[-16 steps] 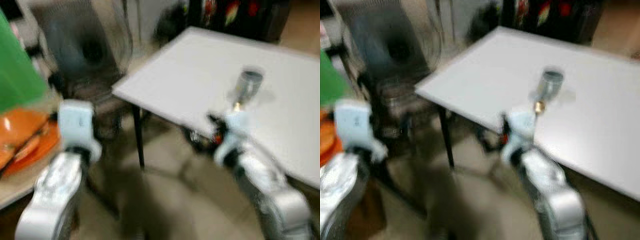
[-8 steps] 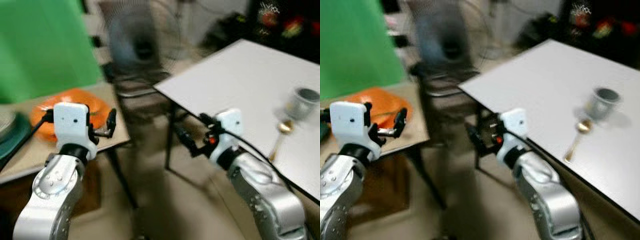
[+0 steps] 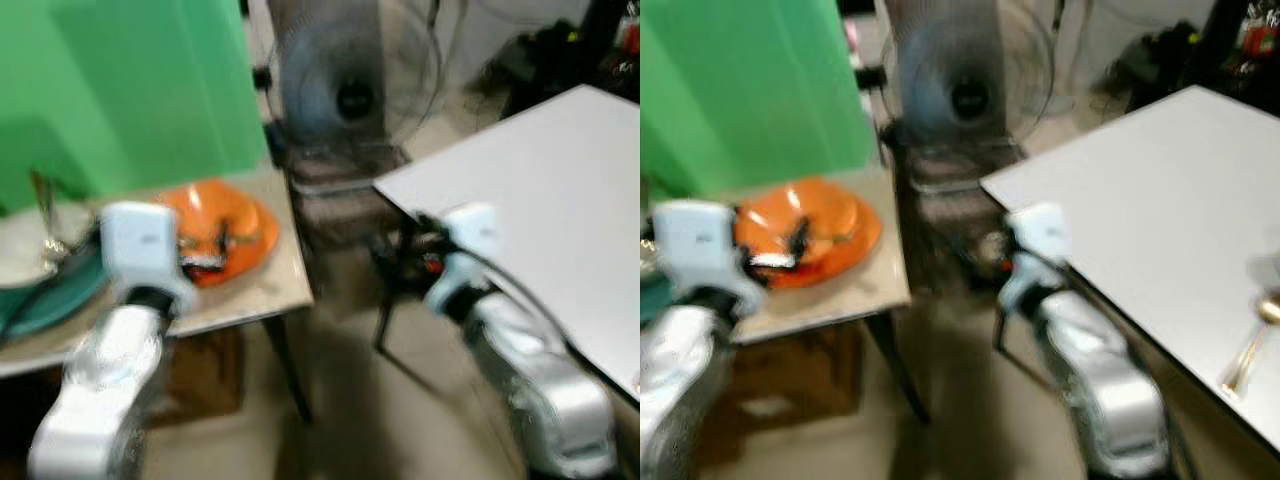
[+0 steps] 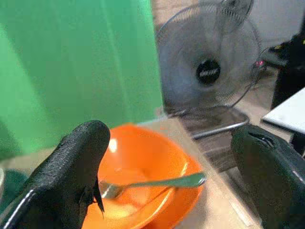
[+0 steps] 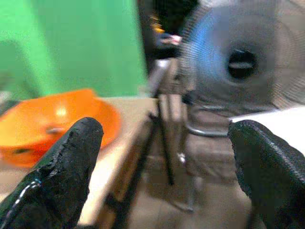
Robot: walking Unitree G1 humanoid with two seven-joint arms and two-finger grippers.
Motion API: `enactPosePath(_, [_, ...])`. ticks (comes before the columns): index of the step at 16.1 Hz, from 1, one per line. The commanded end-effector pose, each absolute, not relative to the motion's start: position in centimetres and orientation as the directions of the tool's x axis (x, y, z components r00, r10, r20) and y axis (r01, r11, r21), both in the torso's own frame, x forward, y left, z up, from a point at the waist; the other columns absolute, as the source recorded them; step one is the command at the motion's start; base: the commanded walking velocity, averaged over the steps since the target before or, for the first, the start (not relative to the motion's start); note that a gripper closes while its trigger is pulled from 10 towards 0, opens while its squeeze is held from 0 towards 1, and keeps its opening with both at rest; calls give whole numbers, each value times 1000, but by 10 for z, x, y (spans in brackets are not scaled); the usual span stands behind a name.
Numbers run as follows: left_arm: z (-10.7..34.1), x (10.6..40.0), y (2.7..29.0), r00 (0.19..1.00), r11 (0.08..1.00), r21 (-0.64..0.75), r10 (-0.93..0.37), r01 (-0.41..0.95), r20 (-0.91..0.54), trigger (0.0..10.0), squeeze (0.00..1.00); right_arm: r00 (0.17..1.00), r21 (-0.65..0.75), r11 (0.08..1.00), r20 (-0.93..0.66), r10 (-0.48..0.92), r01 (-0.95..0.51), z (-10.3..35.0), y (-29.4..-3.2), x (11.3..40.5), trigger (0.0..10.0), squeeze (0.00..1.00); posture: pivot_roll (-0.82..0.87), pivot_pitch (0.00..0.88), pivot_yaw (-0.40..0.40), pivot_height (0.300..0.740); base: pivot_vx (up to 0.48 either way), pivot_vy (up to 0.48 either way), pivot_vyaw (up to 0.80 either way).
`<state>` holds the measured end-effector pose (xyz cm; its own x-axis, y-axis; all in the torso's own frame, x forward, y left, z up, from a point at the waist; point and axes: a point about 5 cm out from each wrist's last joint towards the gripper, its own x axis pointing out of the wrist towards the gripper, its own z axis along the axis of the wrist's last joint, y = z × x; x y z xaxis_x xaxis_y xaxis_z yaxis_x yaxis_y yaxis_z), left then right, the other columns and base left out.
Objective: Setting the table
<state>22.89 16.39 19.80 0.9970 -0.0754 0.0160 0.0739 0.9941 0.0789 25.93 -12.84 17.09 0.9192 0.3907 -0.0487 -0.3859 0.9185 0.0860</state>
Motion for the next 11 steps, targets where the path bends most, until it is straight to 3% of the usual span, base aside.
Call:
enactPosePath(1, [199, 228, 172, 999, 994, 99, -40, 38, 19, 10000, 0, 910, 95, 906, 7, 414, -413, 182, -121, 261, 10000, 655, -2, 61, 39, 740, 292, 0, 0])
enactPosePath(3, [199, 228, 172, 999, 995, 97, -38, 36, 21, 10000, 0, 895, 62, 893, 18, 446, -446, 186, -119, 264, 10000, 439, -2, 59, 35, 740, 287, 0, 0])
enactPosePath(4, [200, 229, 171, 999, 995, 96, -38, 36, 24, 10000, 0, 888, 46, 887, 25, 460, -460, 188, -117, 266, 10000, 282, 0, 55, 32, 740, 289, 0, 0])
enactPosePath(5, [200, 229, 171, 999, 995, 96, -38, 36, 26, 10000, 0, 885, 40, 884, 28, 465, -465, 189, -117, 267, 10000, 224, 1, 53, 30, 740, 289, 0, 0])
enactPosePath(7, [201, 229, 171, 999, 995, 96, -36, 33, 30, 10000, 0, 885, 34, 885, 37, 463, -465, 191, -117, 270, 10000, 0, 4, 46, 27, 740, 291, 0, 0])
enactPosePath(11, [203, 228, 173, 999, 999, 54, -6, 4, 42, 10000, 0, 884, 43, 883, 46, 465, -467, 194, -119, 276, 10000, 0, 5, 31, 22, 740, 142, 0, 0])
